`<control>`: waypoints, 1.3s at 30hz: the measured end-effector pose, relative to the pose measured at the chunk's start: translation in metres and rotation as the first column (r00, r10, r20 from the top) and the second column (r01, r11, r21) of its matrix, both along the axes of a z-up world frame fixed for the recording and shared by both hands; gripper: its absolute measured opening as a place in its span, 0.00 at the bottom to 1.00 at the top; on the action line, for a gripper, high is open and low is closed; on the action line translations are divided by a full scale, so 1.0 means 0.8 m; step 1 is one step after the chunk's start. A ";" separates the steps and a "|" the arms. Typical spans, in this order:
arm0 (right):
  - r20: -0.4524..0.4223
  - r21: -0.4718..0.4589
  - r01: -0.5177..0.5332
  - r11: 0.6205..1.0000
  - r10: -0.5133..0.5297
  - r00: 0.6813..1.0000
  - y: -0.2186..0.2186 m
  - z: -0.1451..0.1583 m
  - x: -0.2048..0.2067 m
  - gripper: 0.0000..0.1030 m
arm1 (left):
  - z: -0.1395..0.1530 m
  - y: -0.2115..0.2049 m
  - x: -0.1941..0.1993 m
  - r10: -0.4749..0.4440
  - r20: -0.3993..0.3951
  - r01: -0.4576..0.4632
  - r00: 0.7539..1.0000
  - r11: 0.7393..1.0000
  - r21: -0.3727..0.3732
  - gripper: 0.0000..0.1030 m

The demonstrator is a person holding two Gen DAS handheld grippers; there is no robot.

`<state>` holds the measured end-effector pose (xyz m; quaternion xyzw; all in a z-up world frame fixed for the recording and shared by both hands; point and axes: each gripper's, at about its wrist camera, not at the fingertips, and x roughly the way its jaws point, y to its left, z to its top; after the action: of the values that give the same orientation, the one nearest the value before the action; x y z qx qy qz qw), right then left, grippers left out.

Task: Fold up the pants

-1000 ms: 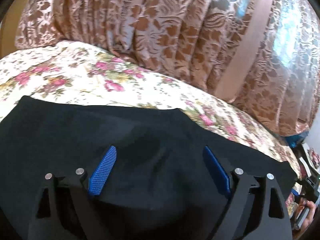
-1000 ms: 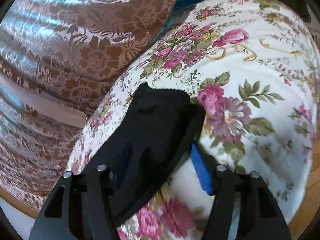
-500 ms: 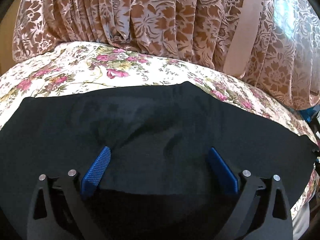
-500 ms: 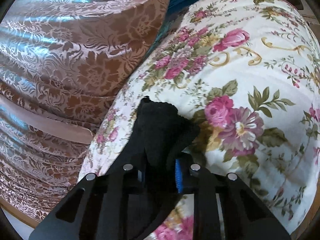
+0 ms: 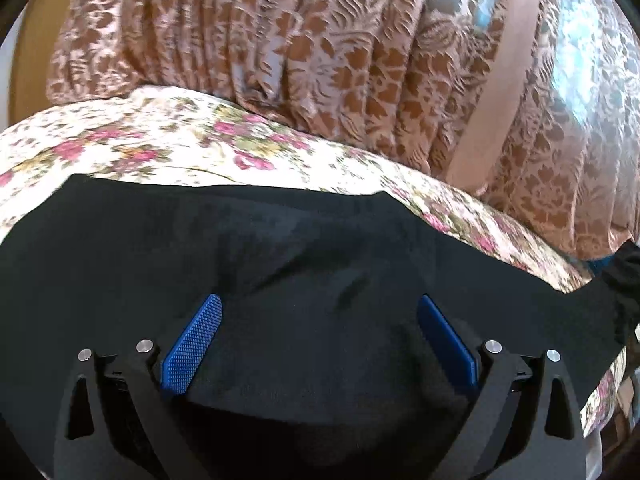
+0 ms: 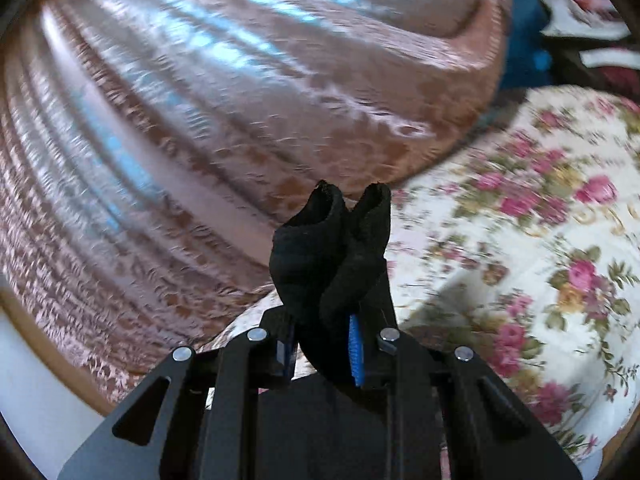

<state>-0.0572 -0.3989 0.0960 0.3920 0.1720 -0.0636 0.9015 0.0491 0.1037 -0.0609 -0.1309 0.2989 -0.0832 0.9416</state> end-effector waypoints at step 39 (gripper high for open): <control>-0.283 -0.309 -0.711 0.632 0.652 0.703 0.380 -0.127 0.100 0.50 | -0.001 0.027 -0.026 0.028 0.009 -0.028 1.000 0.998 -0.061 0.96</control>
<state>0.0232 -0.0951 -0.0058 0.1011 0.3556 0.2207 0.9026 0.0285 0.1252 -0.0615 -0.1633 0.2899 -0.0797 0.9397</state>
